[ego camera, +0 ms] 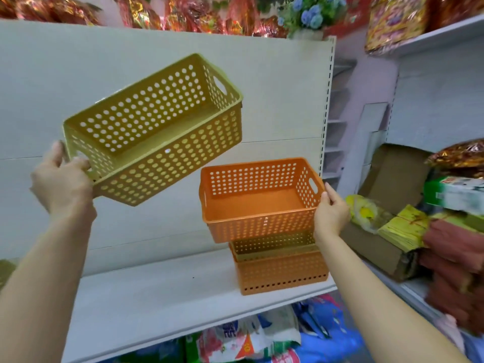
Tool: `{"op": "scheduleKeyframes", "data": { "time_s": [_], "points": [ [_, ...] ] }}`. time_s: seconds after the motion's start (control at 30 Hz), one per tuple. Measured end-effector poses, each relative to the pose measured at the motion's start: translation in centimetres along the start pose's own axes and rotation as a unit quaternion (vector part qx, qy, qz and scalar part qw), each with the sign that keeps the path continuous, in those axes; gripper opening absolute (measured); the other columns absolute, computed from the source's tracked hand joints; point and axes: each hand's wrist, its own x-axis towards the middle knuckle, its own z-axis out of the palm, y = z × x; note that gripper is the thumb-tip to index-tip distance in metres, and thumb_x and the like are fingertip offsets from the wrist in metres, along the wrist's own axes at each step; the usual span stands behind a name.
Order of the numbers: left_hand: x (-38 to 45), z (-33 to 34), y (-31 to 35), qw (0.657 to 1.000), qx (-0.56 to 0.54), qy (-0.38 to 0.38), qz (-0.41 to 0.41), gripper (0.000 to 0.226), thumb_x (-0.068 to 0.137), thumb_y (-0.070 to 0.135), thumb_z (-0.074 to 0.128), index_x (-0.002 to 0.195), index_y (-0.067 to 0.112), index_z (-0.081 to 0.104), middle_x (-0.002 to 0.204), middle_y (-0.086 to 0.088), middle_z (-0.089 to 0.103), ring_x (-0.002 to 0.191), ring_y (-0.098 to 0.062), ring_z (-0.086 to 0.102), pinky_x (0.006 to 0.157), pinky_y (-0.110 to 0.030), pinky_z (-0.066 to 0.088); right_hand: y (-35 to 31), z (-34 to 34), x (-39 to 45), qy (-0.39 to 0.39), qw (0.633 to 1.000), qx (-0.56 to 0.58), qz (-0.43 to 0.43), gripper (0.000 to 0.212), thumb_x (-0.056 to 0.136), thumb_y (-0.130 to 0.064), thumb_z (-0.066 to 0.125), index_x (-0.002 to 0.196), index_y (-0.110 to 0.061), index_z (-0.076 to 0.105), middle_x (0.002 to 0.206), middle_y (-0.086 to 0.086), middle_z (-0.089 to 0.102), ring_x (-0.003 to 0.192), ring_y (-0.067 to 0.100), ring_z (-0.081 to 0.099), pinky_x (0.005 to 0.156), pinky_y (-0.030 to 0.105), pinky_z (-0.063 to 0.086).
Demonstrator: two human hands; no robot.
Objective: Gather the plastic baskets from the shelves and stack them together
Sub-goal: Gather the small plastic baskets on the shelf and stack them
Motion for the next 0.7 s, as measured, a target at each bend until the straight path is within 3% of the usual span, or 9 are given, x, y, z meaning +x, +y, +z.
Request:
{"op": "scheduleKeyframes", "data": {
  "time_s": [0.1, 0.23, 0.33, 0.43, 0.6, 0.7],
  "points": [
    [-4.3, 3.5, 0.5, 1.0, 0.005, -0.016, -0.003, 0.063, 0.077, 0.01, 0.059, 0.136, 0.032, 0.057, 0.115, 0.019, 0.066, 0.099, -0.016, 0.071, 0.078, -0.045, 0.06, 1.6, -2.2, 2.0, -0.005, 1.0, -0.019, 0.005, 0.031, 0.098, -0.019, 0.048, 0.125, -0.02, 0.065, 0.121, 0.002, 0.067, 0.109, 0.024, 0.061, 0.091, 0.035, 0.048],
    [-7.4, 6.4, -1.2, 0.997, 0.064, -0.03, -0.018, 0.064, 0.069, 0.021, 0.06, 0.123, 0.054, 0.055, 0.113, 0.017, 0.071, 0.098, -0.015, 0.071, 0.085, -0.051, 0.058, 2.8, -3.8, 3.5, -0.019, 0.998, -0.053, 0.037, 0.032, 0.099, -0.017, 0.048, 0.126, -0.018, 0.064, 0.123, 0.005, 0.066, 0.108, 0.025, 0.061, 0.079, 0.025, 0.038],
    [-10.2, 8.4, -1.6, 0.99, 0.124, -0.059, -0.032, 0.06, 0.072, 0.023, 0.058, 0.118, 0.062, 0.052, 0.111, 0.018, 0.071, 0.098, -0.018, 0.07, 0.085, -0.051, 0.057, 2.4, -3.6, 4.0, -0.048, 0.994, -0.086, 0.041, 0.032, 0.099, -0.019, 0.047, 0.127, -0.02, 0.064, 0.124, 0.003, 0.066, 0.11, 0.026, 0.06, 0.081, 0.027, 0.042],
    [-12.7, 10.0, -1.8, 0.983, 0.165, -0.084, -0.019, 0.054, 0.078, 0.024, 0.055, 0.109, 0.068, 0.045, 0.122, 0.007, 0.069, 0.103, -0.025, 0.068, 0.085, -0.051, 0.057, 2.1, -3.4, 4.9, -0.052, 0.99, -0.126, 0.045, 0.032, 0.098, -0.021, 0.047, 0.124, -0.021, 0.065, 0.123, 0.005, 0.066, 0.108, 0.029, 0.061, 0.082, 0.032, 0.046],
    [-14.7, 12.0, -1.0, 0.973, 0.211, -0.093, 0.01, 0.035, 0.085, 0.024, 0.048, 0.089, 0.058, 0.048, 0.117, 0.002, 0.07, 0.099, -0.029, 0.067, 0.084, -0.048, 0.057, 2.0, -3.0, 5.7, -0.034, 0.986, -0.148, 0.075, 0.031, 0.1, -0.021, 0.045, 0.124, -0.023, 0.065, 0.121, 0.008, 0.066, 0.103, 0.033, 0.061, 0.083, 0.038, 0.051],
    [-15.1, 12.8, -1.0, 0.971, 0.218, -0.095, 0.02, 0.037, 0.086, 0.027, 0.047, 0.097, 0.061, 0.052, 0.119, 0.003, 0.07, 0.102, -0.028, 0.066, 0.086, -0.048, 0.056, 1.9, -2.3, 6.3, -0.04, 0.986, -0.14, 0.08, 0.032, 0.1, -0.02, 0.045, 0.125, -0.023, 0.064, 0.122, 0.008, 0.066, 0.102, 0.033, 0.062, 0.078, 0.035, 0.05]
  ]
}}
